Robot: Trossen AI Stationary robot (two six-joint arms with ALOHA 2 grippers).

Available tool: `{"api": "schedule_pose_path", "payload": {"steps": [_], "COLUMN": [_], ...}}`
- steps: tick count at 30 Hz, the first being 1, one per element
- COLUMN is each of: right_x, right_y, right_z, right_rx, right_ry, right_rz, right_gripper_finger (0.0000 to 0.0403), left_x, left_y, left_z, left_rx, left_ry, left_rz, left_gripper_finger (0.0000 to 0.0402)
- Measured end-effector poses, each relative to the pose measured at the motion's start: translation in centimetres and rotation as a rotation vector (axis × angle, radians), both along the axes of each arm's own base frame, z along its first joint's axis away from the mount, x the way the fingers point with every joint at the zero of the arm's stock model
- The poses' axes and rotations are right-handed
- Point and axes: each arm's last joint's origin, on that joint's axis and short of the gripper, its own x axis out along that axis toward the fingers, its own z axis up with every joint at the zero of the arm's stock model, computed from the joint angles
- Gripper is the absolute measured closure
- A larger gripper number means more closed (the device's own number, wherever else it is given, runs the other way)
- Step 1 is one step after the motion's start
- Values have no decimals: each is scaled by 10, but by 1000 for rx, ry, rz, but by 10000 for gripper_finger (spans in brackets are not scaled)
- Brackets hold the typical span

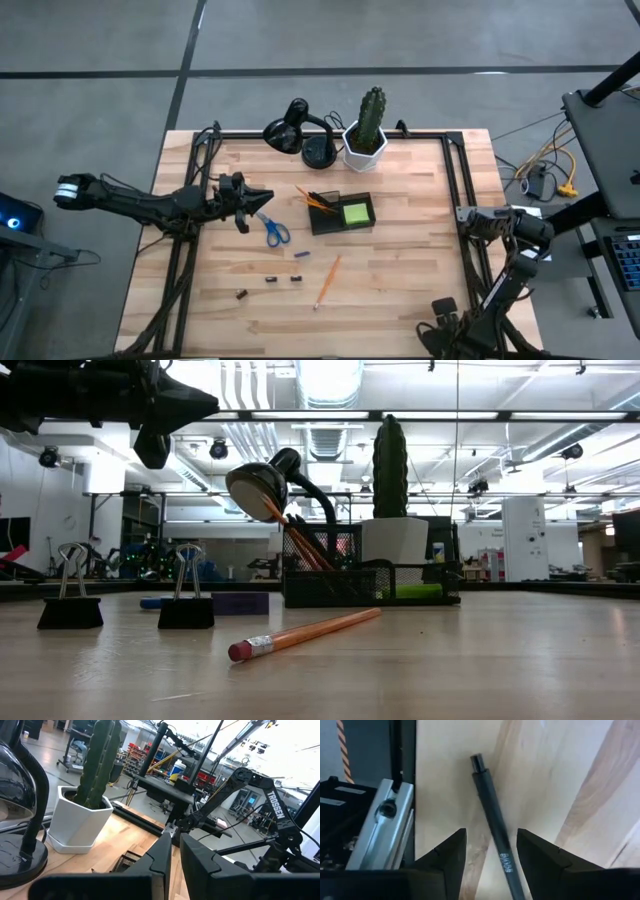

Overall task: Pick and place office supplies into organizer
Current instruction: Put the black pen into the desk organizer

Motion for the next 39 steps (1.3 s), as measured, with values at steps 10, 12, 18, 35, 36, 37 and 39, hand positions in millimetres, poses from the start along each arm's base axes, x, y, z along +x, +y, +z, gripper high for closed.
{"api": "schedule_pose_path", "payload": {"steps": [10,12,18,35,36,37,39], "right_x": [-2,-2,-2,3,4,6,7], "right_y": [-6,-7,-8,-9,-10,-11,-15], "right_z": [-6,-7,-8,-9,-9,-8,-7], "right_rx": [-29,-36,-36,-8,-7,-5,-15], "right_ry": [-37,-53,-57,-34,-28,-21,-11], "right_rz": [42,51,82,98,96,100,120], "right_gripper_finger": [266,270,288,383,384,384,385], "left_x": [0,0,0,0,0,0,0], "left_y": [0,0,0,0,0,0,0], "left_z": [0,0,0,0,0,0,0], "left_rx": [-6,-6,-6,-5,-5,-5,-2], "left_ry": [-1,-1,-1,-1,0,0,0], "left_rz": [-1,-1,-1,-1,-1,-1,-1], "left_gripper_finger": [378,378,378,378,378,378,378]}}
